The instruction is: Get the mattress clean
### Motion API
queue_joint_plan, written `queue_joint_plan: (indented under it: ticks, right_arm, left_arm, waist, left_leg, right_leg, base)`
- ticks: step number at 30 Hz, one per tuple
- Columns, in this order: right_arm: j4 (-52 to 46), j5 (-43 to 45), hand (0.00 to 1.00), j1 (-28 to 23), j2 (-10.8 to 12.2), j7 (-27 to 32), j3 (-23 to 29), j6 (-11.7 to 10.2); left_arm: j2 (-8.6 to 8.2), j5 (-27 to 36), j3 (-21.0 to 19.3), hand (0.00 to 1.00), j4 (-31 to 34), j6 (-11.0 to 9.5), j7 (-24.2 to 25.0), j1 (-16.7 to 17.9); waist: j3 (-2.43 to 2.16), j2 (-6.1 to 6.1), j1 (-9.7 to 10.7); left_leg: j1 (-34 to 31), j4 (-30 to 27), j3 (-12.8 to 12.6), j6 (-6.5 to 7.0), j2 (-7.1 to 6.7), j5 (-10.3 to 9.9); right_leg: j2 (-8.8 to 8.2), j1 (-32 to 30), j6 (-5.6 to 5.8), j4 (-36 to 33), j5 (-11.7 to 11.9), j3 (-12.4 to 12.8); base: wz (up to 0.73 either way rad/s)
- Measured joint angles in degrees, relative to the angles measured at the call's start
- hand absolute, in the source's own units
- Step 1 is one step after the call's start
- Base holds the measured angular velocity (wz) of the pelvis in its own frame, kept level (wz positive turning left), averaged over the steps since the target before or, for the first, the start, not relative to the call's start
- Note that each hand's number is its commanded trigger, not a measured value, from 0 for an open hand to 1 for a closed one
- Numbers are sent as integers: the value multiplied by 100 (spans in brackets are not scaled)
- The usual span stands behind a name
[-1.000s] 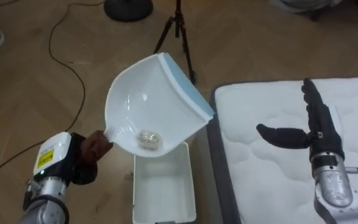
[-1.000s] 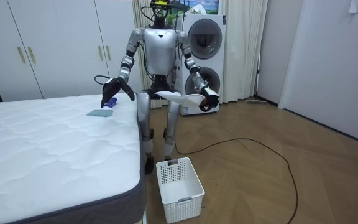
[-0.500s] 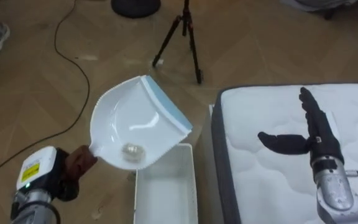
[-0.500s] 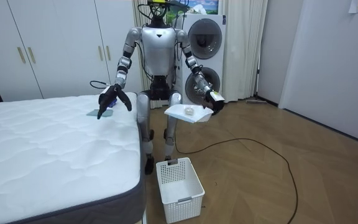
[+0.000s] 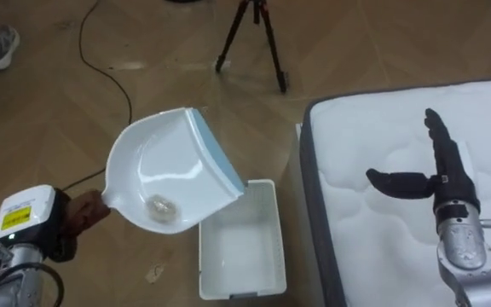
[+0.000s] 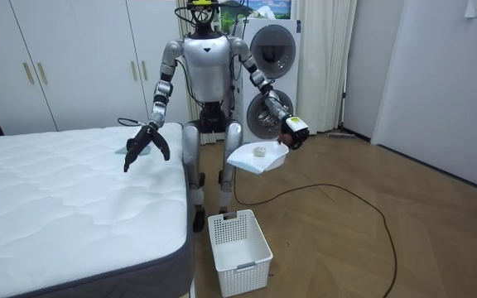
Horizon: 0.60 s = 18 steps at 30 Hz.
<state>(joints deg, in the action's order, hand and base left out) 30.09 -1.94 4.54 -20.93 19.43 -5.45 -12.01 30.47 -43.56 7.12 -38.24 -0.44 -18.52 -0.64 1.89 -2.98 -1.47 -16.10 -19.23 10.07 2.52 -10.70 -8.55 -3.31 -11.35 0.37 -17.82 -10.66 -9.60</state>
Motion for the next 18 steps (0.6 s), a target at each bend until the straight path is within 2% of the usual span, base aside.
queue_joint_plan:
  ticks: [3, 7, 12, 14, 17, 18]
  right_arm:
    - [113, 18, 0, 4, 0, 38, -5, -22]
    - [128, 136, 0, 45, 0, 38, -7, -60]
    - [141, 152, 0, 93, 0, 38, -7, -67]
    - [150, 153, 0, 131, 0, 38, -5, -81]
    - [150, 206, 0, 154, 0, 39, -2, -116]
    - [155, 202, 0, 160, -2, 47, 2, -124]
  left_arm:
    - [44, -133, 0, 100, 1, 3, -3, -5]
    - [256, -401, 3, 100, 0, -12, -3, -70]
    - [393, -560, 3, 100, 1, -22, -3, -88]
    - [433, -721, 4, 100, 6, -20, -3, -120]
    - [439, -840, 5, 100, 7, 7, -1, -130]
    - [444, -861, 10, 100, 11, 11, 6, -143]
  waist:
    - [-1, -8, -17]
    - [5, -20, -21]
    - [15, -64, -20]
    - [16, -87, 8]
    - [18, -126, 120]
    - [22, -150, 138]
  left_leg:
    - [-110, -5, -8, 18, -1, 12]
    - [-252, -16, -8, 26, -2, 18]
    - [-285, 0, 11, 25, -7, 17]
    - [-320, -2, 14, 11, -10, 28]
    - [-319, 145, -14, -137, -33, 127]
    - [-332, 194, -49, -103, -27, 152]
  right_leg:
    - [1, -131, 2, -33, -2, -2]
    - [13, -287, 2, -85, -4, -5]
    - [24, -322, 1, -86, -4, -18]
    - [14, -349, 1, -86, -4, -80]
    - [-62, -353, -7, -74, 1, -218]
    - [-80, -372, -7, -77, 0, -263]
  base:
    - [-3]
    - [0]
    - [1]
    - [7]
    - [20]
    - [23]
